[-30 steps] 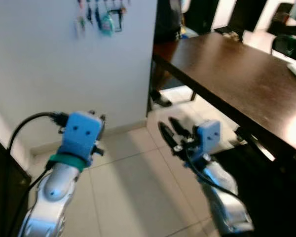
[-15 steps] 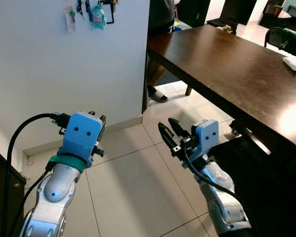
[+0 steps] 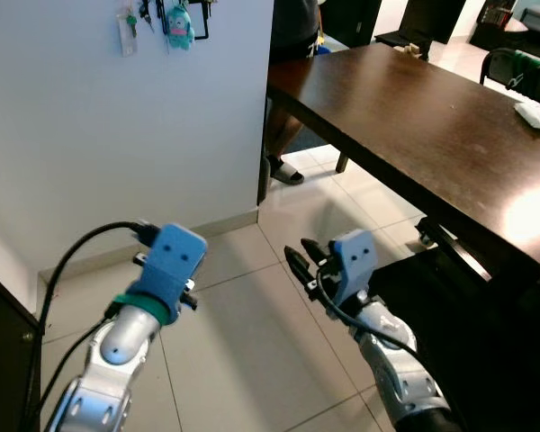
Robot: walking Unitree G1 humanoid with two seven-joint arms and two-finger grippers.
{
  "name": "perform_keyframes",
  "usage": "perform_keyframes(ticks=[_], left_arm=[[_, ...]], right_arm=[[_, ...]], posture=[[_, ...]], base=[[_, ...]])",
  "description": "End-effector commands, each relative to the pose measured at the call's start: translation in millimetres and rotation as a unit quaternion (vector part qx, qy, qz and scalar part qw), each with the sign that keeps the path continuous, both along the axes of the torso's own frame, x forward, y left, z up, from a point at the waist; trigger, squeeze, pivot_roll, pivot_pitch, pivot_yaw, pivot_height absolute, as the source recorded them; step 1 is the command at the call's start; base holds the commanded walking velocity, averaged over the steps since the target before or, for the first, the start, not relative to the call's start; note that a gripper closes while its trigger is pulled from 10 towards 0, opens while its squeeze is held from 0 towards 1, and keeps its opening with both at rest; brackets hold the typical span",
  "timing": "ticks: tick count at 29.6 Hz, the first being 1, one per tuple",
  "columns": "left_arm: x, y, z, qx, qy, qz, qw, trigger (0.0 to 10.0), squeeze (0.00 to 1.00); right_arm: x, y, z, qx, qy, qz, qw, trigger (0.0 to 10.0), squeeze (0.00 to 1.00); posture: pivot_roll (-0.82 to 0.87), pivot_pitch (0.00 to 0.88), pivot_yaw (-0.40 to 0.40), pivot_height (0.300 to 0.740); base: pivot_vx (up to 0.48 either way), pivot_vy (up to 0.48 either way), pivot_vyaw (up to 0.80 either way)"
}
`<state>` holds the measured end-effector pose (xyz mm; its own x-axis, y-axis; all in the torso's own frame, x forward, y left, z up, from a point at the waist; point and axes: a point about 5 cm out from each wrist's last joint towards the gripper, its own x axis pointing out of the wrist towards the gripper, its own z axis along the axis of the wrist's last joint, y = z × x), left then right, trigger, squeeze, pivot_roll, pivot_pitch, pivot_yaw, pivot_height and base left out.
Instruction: Hang keys on a hook
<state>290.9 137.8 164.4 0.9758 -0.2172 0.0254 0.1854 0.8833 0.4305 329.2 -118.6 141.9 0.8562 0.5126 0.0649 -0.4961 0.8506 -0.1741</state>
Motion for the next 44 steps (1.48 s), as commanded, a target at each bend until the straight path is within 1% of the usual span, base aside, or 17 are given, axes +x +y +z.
perform_keyframes(ticks=[1, 7, 14, 18, 20, 21, 22, 25, 28, 29, 31, 33, 35, 36, 37, 40, 44], left_arm=[[1.0, -3.8, -12.2, -0.003, 0.001, -0.003, 1.000, 10.0, 0.00], [8.6, 6.1, -27.0, -0.066, 0.060, 0.016, 0.996, 10.0, 0.00], [9.3, 1.5, -27.4, -0.053, 0.068, -0.017, 0.996, 10.0, 0.00], [13.1, 5.5, -21.0, -0.037, 0.044, -0.016, 0.998, 10.0, 0.00], [25.5, 30.1, -23.4, -0.030, 0.041, 0.033, 0.998, 10.0, 0.00], [37.8, 44.5, -26.5, -0.063, 0.061, 0.055, 0.995, 10.0, 0.00], [37.8, 44.5, -26.5, -0.063, 0.061, 0.055, 0.995, 10.0, 0.00], [67.7, 71.5, -27.4, -0.153, 0.096, 0.084, 0.980, 10.0, 0.00], [71.2, 76.9, -27.1, -0.158, 0.097, 0.089, 0.979, 10.0, 0.00], [66.7, 92.0, -39.1, -0.146, 0.105, 0.131, 0.975, 10.0, 0.00], [66.7, 92.0, -39.1, -0.146, 0.105, 0.131, 0.975, 10.0, 0.00], [45.1, 106.9, -74.0, -0.104, 0.141, 0.179, 0.968, 10.0, 0.00], [45.1, 106.9, -74.0, -0.104, 0.141, 0.179, 0.968, 10.0, 0.00], [34.2, 108.1, -89.0, -0.088, 0.159, 0.187, 0.965, 10.0, 0.00], [17.9, 110.0, -107.8, -0.084, 0.179, 0.195, 0.961, 10.0, 0.00], [-2.6, 111.9, -131.3, -0.083, 0.212, 0.198, 0.953, 10.0, 0.00], [-5.3, 111.6, -137.8, -0.069, 0.228, 0.199, 0.951, 10.0, 0.00]], right_arm=[[-0.7, -5.7, -12.6, -0.045, 0.017, -0.015, 0.999, 10.0, 0.00], [0.7, 1.0, -18.0, -0.070, 0.013, -0.043, 0.997, 10.0, 0.00], [4.4, 1.9, -18.8, -0.062, 0.025, -0.042, 0.997, 10.0, 0.00], [13.1, -12.6, -12.6, -0.042, 0.023, -0.069, 0.996, 10.0, 0.00], [13.5, -29.1, -22.1, -0.011, 0.038, -0.107, 0.993, 10.0, 0.00], [15.7, -34.1, -27.0, 0.024, 0.054, -0.131, 0.990, 10.0, 0.00], [15.7, -34.1, -27.0, 0.024, 0.054, -0.131, 0.990, 10.0, 0.00], [25.4, -37.0, -34.8, 0.060, 0.084, -0.179, 0.978, 10.0, 0.00], [26.5, -35.6, -36.6, 0.063, 0.090, -0.181, 0.977, 10.0, 0.00], [24.0, -42.0, -45.6, 0.052, 0.105, -0.195, 0.974, 10.0, 0.00], [24.0, -42.0, -45.6, 0.052, 0.105, -0.195, 0.974, 10.0, 0.00], [7.8, -55.1, -76.0, -0.002, 0.150, -0.206, 0.967, 10.0, 0.00], [7.8, -55.1, -76.0, -0.002, 0.150, -0.206, 0.967, 10.0, 0.00], [-1.3, -58.5, -88.6, -0.008, 0.167, -0.206, 0.964, 10.0, 0.00], [-9.9, -61.5, -95.9, 0.014, 0.174, -0.216, 0.960, 10.0, 0.00], [-19.2, -65.7, -101.7, 0.054, 0.175, -0.233, 0.955, 10.0, 0.00], [-22.9, -68.5, -104.7, 0.058, 0.171, -0.246, 0.952, 10.0, 0.00]], posture=[[0.05, 0.015, 0.059, 0.740], [0.05, 0.002, 0.074, 0.740], [0.06, 0.005, 0.067, 0.740], [0.07, 0.011, 0.088, 0.740], [0.14, 0.014, 0.128, 0.740], [0.18, 0.002, 0.142, 0.740], [0.18, 0.002, 0.142, 0.740], [0.14, 0.000, 0.143, 0.740], [0.14, 0.000, 0.143, 0.740], [0.12, 0.000, 0.129, 0.740], [0.12, 0.000, 0.129, 0.740], [0.11, 0.011, 0.112, 0.740], [0.11, 0.011, 0.112, 0.740], [0.11, 0.018, 0.111, 0.740], [0.09, 0.031, 0.114, 0.740], [0.08, 0.043, 0.128, 0.740], [0.08, 0.043, 0.128, 0.740]], base=[[0.000, 0.000, 0.00], [0.000, 0.000, 0.00], [0.000, 0.000, 0.00], [0.000, 0.000, 0.00], [0.000, 0.000, 0.00], [0.000, 0.000, 0.00], [0.000, 0.000, 0.00], [0.000, 0.000, 0.00], [0.000, 0.000, 0.00], [0.000, 0.000, 0.00], [0.000, 0.000, 0.00], [0.000, 0.000, 0.00], [0.000, 0.000, 0.00], [0.000, 0.000, 0.00], [0.000, 0.000, 0.00], [0.000, 0.000, 0.00], [0.000, 0.000, 0.00]])
